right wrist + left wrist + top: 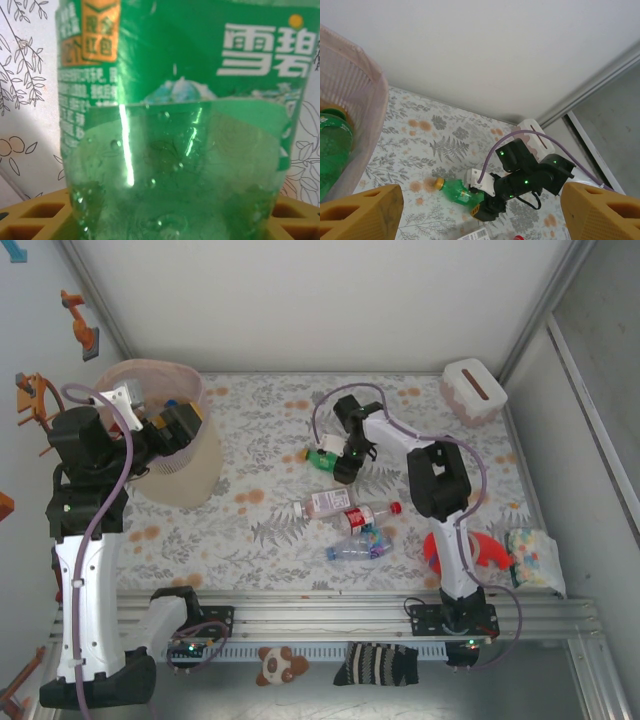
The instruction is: Put the plastic bottles in the bin
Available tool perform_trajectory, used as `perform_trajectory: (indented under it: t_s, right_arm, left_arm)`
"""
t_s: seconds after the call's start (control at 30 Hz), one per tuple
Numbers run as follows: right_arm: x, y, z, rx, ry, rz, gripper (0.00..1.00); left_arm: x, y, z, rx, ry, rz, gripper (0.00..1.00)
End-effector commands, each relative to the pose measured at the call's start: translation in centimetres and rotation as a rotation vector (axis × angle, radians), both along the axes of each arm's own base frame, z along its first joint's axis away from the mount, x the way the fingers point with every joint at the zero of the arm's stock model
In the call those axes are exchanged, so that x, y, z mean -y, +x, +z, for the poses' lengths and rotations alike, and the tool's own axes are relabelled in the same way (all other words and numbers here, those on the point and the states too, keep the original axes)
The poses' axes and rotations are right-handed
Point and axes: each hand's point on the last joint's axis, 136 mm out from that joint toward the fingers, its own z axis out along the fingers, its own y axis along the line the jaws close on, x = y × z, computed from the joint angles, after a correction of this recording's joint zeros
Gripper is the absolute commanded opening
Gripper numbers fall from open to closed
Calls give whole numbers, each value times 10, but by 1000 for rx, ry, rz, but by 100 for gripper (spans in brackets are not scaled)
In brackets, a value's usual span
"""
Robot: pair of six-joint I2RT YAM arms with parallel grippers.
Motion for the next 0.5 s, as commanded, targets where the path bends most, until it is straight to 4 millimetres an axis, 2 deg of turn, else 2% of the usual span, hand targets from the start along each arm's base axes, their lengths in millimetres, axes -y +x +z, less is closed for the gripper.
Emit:
perform_trajectory:
  t_s: [0.0, 0.2, 0.47]
  right_arm:
    - [-1, 7, 27, 59, 44, -23, 53]
    - [2, 8, 69, 130, 138, -89, 49]
    - [-15, -14, 161, 206, 424, -176, 48]
  left_arm:
    - [3, -2, 0, 7, -14, -11, 81]
    - [8, 1, 1, 35, -46, -30, 79]
    - [27, 6, 6, 85, -69, -84, 78]
